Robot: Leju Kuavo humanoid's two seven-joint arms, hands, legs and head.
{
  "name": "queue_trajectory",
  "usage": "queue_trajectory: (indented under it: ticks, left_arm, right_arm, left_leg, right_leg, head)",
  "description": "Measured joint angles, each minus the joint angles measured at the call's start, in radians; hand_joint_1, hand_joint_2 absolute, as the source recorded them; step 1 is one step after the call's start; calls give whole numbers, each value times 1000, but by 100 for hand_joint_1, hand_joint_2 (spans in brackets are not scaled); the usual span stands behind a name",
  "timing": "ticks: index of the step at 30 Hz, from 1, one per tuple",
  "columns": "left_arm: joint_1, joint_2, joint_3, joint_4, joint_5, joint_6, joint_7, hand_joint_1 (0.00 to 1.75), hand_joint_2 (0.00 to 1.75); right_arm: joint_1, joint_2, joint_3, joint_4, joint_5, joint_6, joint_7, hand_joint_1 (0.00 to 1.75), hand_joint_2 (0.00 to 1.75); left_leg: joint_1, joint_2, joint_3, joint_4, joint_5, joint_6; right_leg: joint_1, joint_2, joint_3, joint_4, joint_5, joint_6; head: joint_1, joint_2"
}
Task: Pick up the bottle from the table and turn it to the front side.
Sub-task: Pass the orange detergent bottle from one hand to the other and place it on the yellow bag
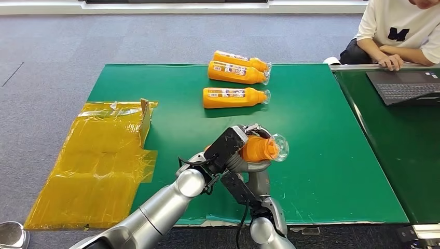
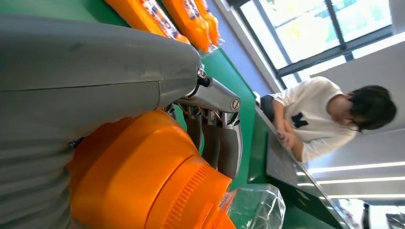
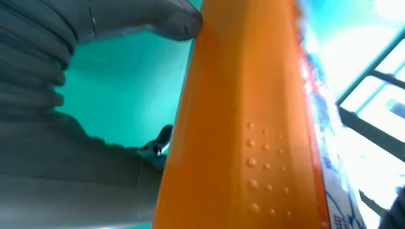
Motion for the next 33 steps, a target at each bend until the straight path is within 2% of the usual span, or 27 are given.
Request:
queue_trajectory:
  ticks: [2,5,13,26,27,30,31,33]
  left_arm:
    - [10,5,5,-13,-7,0,12,175,175]
    - [22,9,13,-30,-15,0,20,175,175]
    - [64,9,39,-73,-83,1,20,175,175]
    - [91,6,47,-113,-105,1,19,175,175]
    - [93,6,49,-114,-107,1,19,175,175]
    - [101,6,58,-118,-110,6,16,175,175]
    - [104,6,61,-120,-112,11,12,175,175]
    - [108,7,65,-124,-124,31,6,175,175]
  right_arm:
    - [-3,-14,0,-24,67,13,56,175,175]
    - [-4,-32,0,-57,131,19,96,175,175]
    - [4,-86,14,-161,404,-15,233,175,175]
    - [16,-123,35,-219,458,-22,263,175,175]
    - [16,-125,37,-221,467,-24,270,159,175]
    - [17,-130,47,-231,486,-27,287,28,175]
    - [19,-132,50,-235,489,-27,292,0,175]
    - [23,-134,55,-241,483,-23,299,0,175]
  left_leg:
    - [0,0,0,0,0,0]
    - [0,0,0,0,0,0]
    - [0,0,0,0,0,0]
    - [0,0,0,0,0,0]
    - [0,0,0,0,0,0]
    - [0,0,-1,0,0,0]
    - [0,0,-1,0,0,0]
    - [0,-1,-1,0,0,0]
  right_leg:
    - [0,0,0,0,0,0]
    - [0,0,0,0,0,0]
    - [0,0,0,0,0,0]
    - [0,0,0,0,0,0]
    - [0,0,0,0,0,0]
    - [0,0,0,0,0,0]
    - [0,0,0,0,0,0]
    - [0,0,0,0,0,0]
  head:
    - [0,0]
    - [0,0]
    - [0,0]
    - [0,0]
    - [0,0]
    - [0,0]
    - [0,0]
    - [0,0]
